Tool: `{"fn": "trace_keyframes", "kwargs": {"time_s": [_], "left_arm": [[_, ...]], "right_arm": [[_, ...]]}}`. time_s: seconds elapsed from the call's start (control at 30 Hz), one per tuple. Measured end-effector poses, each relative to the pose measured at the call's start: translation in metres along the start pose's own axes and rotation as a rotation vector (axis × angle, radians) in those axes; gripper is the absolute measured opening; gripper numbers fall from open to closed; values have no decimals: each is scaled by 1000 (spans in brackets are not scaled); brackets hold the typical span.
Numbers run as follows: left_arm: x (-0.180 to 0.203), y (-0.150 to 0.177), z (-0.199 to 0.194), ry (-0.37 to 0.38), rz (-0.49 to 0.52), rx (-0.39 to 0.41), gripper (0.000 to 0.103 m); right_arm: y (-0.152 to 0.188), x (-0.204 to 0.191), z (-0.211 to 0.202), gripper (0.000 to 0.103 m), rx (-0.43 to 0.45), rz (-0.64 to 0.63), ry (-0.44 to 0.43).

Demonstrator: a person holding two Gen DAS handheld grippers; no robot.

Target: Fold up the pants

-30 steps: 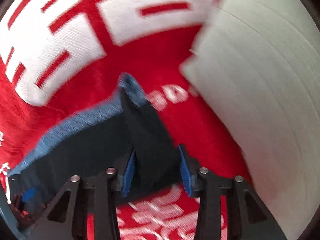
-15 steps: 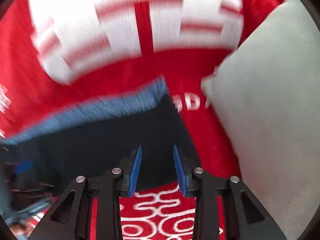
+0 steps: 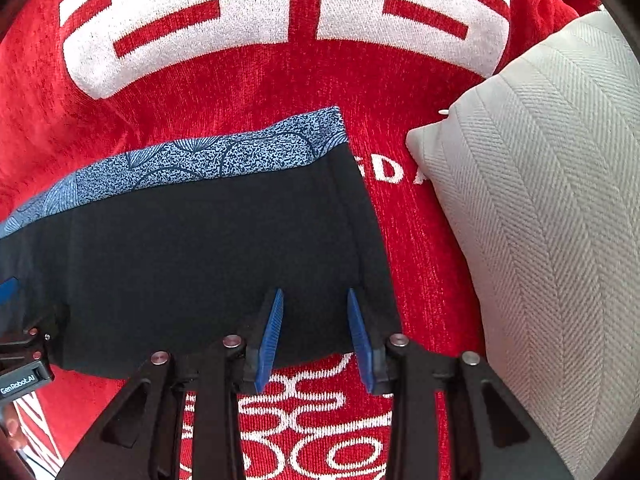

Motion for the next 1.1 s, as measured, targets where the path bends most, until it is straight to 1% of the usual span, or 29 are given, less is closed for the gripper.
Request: {"fn": "trace_keyframes", "kwargs": {"time_s": [0.07,0.1,0.13,0.2,0.47,0.57,0.6,0.63,0.67,0.7,0.8,0.87,0.9,1.0,1.1], "left_arm": [[-8,-3,7,3,-2,1,100],[-9,-2,8,3,-3,2,100],[-10,-2,9,3,-3,3,100],[-11,-1,8,5,-5,2,100],[-13,2,7,4,-7,6,100],[-16,1,7,22,-19,-2,100],[-17,1,8,26,-21,-3,100],[-18,1,8,28,-22,-3,101],[-19,1,8,24,-23,-1,102],[-19,1,9,26,-23,0,102],[-22,1,13,48,-33,-3,102],[-25,2,14,64,-38,-2,102],[-27,3,15,68,-38,-1,102],[-30,4,16,77,-33,-5,102],[-31,5,16,73,-31,0,102]], "right_arm": [[-4,6,3,36,-1,-1,-4],[-14,2,7,36,-2,-3,-5],[-18,-7,11,37,-2,-7,-5],[-22,-10,14,36,-2,-9,-5],[-21,-4,8,37,-3,0,-14],[-11,3,5,37,-2,54,-59],[-6,7,3,37,-4,88,-92],[1,12,1,43,-10,136,-142],[7,17,1,54,-18,178,-181],[15,23,0,55,-16,228,-236],[43,37,-1,57,21,379,-502],[56,39,8,58,25,465,-663],[63,39,14,58,29,520,-731],[73,36,27,58,55,617,-836],[76,34,36,58,85,683,-898]]}}
Point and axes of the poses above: each gripper's, at about its wrist camera, not at the fingertips, and z roughly the way its jaws point, x to its right, y to its underside, the point moved 1 cm from there along z, roughly the way its jaws point, and after that the axes turned 10 degrees about -x, right-handed, at the moved point
